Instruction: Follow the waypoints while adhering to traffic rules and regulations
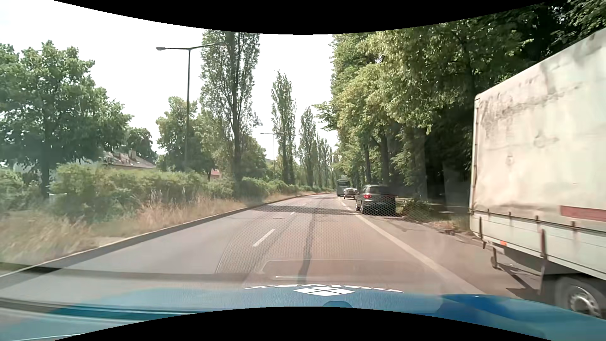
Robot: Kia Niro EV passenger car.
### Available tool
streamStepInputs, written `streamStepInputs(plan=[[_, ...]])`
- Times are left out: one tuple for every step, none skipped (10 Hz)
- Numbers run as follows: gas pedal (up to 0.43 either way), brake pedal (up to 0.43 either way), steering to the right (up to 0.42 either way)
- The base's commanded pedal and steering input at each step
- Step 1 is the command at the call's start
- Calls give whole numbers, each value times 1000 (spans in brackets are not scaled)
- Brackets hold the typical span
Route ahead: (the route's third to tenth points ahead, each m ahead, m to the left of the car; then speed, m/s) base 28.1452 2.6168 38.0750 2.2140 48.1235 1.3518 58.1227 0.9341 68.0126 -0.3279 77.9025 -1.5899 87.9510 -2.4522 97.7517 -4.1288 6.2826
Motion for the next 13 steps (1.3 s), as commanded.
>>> streamStepInputs(plan=[[209, 0, 4], [209, 0, 4], [209, 0, 4], [220, 0, 4], [228, 0, 4], [228, 0, 4], [228, 0, 4], [228, 0, 4], [228, 0, 4], [228, 0, 4], [228, 0, 4], [228, 0, 4], [228, 0, 4]])
